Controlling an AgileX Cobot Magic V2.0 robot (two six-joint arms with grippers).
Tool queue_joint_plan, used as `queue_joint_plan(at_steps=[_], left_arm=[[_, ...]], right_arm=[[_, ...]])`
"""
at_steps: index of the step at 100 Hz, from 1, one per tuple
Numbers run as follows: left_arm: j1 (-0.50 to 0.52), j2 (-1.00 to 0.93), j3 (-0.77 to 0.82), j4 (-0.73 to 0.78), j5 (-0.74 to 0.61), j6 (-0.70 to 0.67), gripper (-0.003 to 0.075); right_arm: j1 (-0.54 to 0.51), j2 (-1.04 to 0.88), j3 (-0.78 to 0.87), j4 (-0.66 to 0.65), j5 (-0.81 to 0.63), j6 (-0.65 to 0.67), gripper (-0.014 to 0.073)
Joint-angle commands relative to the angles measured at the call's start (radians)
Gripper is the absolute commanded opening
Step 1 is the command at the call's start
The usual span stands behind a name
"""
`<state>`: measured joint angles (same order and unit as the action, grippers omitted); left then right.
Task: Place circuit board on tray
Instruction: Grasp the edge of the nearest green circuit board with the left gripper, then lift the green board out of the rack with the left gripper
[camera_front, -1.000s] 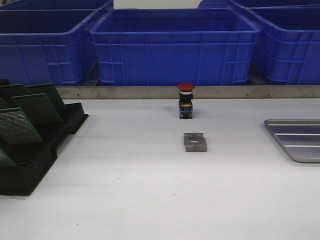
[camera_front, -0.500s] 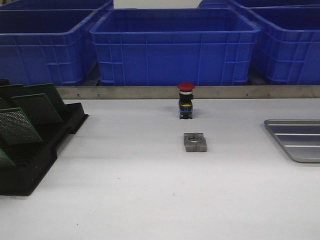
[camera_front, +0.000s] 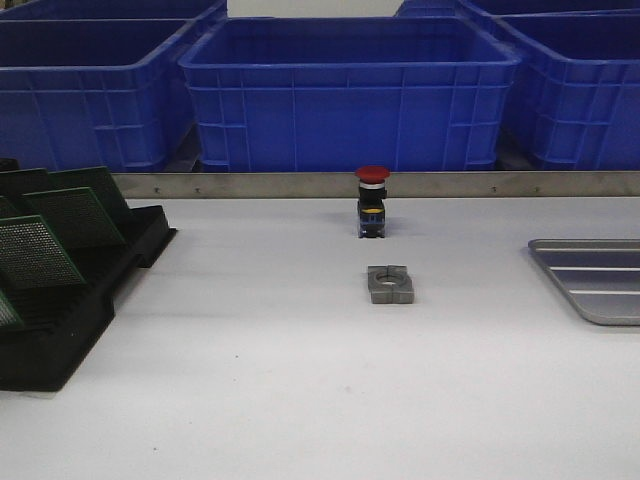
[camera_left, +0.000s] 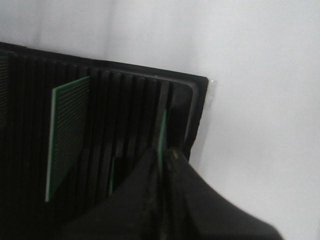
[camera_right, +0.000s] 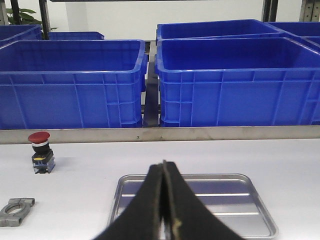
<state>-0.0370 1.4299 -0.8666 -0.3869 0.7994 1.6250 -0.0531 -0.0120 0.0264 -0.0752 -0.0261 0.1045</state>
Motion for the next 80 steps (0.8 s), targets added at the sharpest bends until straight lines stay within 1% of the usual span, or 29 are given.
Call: queue_joint_plan(at_steps=[1, 22, 43, 60, 69, 80], left_arm=[[0.001, -0.074, -0.027, -0.002, 0.002, -0.016, -0.0020], [0.001, -0.211, -0.027, -0.009, 0.024, -0.016, -0.0020], [0.001, -0.296, -0.027, -0.199, 0.111, -0.016, -0.0020], [-0.004, -0.296, -0.024, -0.419, 0.181, -0.016, -0.0020], [-0.036, -0.290, -0.024, -0.477, 0.198, -0.016, -0.0020], [-0.103, -0.286, -0.024, -0.501, 0.203, -0.016, -0.0020]], right_arm=[[-0.003, -0.025, -0.012, -0.014, -0.081, -0.001, -0.0061], [-0.003, -0.025, -0.012, -0.014, -0.081, -0.001, -0.0061], [-0.003, -0.025, -0.012, -0.014, -0.081, -0.001, -0.0061], [-0.003, -0.025, -0.012, -0.014, -0.081, -0.001, -0.0061], [-0.003, -0.025, -0.012, -0.014, -0.081, -0.001, -0.0061], [-0.003, -0.025, -0.012, -0.014, -0.081, -0.001, -0.0061]])
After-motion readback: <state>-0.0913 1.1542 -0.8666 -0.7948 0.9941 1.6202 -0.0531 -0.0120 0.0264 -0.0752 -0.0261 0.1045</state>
